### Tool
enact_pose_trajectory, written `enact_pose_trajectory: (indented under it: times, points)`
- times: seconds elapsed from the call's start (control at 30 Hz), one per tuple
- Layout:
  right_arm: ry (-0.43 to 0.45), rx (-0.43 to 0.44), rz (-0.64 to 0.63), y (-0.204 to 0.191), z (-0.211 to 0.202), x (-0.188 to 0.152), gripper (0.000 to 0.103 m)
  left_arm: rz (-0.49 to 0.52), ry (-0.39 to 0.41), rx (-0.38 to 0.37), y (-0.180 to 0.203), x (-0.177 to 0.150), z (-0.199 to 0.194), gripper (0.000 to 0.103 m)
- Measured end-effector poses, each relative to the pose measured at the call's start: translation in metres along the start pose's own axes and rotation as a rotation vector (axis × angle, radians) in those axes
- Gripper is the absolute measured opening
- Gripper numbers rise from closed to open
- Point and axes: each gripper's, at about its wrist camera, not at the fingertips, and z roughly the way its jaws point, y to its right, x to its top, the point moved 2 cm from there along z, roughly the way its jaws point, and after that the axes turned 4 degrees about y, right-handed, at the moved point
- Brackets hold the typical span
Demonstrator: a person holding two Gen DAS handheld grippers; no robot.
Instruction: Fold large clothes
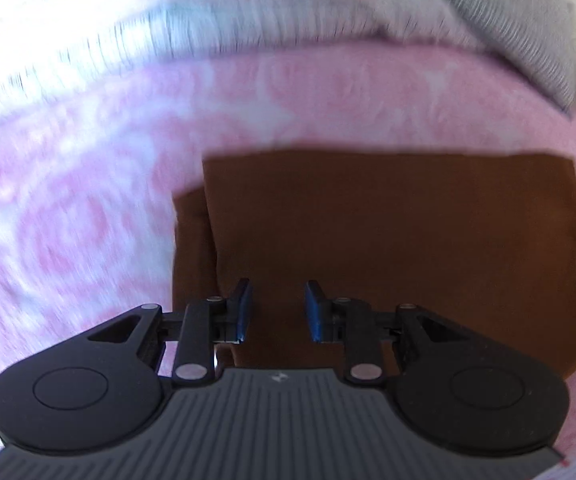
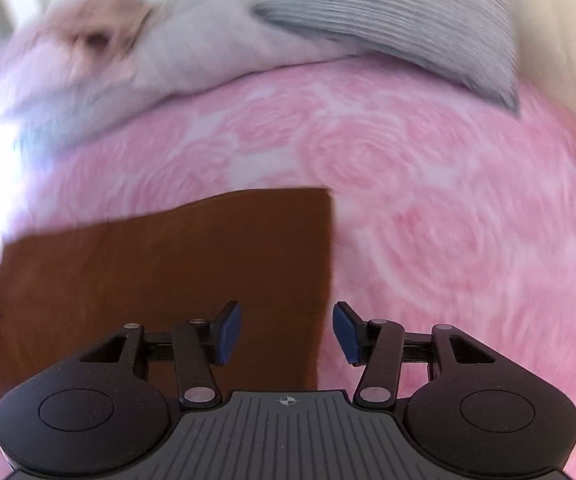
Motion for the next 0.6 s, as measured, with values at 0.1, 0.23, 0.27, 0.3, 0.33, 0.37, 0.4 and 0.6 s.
enact_pose_trajectory:
  times: [0.1, 0.23, 0.27, 0.3, 0.33, 0.37, 0.4, 0.6]
  points:
    - [-0.015, 0.069, 0.197, 0.033, 0.002, -0.014, 0.048, -0.006, 0.02, 0.0, 0.001, 0.002, 0.003, 0.024]
    - [-0.009, 0.193, 0.36, 0.057, 0.013, -0.028, 0.048, -0.104, 0.02, -0.02, -0.007, 0.006, -0.005, 0.024]
    - [0.0, 0.226, 0.392, 0.06, 0.017, -0.031, 0.048, -0.132, 0.026, -0.028, -0.011, 0.005, -0.01, 0.024]
    - [0.008, 0.254, 0.417, 0.062, 0.022, -0.032, 0.048, -0.164, 0.032, -0.029, -0.016, 0.004, -0.015, 0.024]
    - [0.014, 0.279, 0.438, 0.063, 0.026, -0.034, 0.048, -0.198, 0.034, -0.03, -0.021, 0.002, -0.02, 0.024]
    - [0.021, 0.308, 0.452, 0.064, 0.031, -0.033, 0.048, -0.236, 0.038, -0.03, -0.028, 0.0, -0.026, 0.024]
    - [0.021, 0.328, 0.458, 0.065, 0.034, -0.033, 0.047, -0.275, 0.041, -0.031, -0.036, -0.004, -0.031, 0.023]
    - [0.008, 0.412, 0.534, 0.082, 0.042, -0.038, 0.029, -0.52, 0.036, 0.006, -0.081, -0.042, -0.061, 0.023]
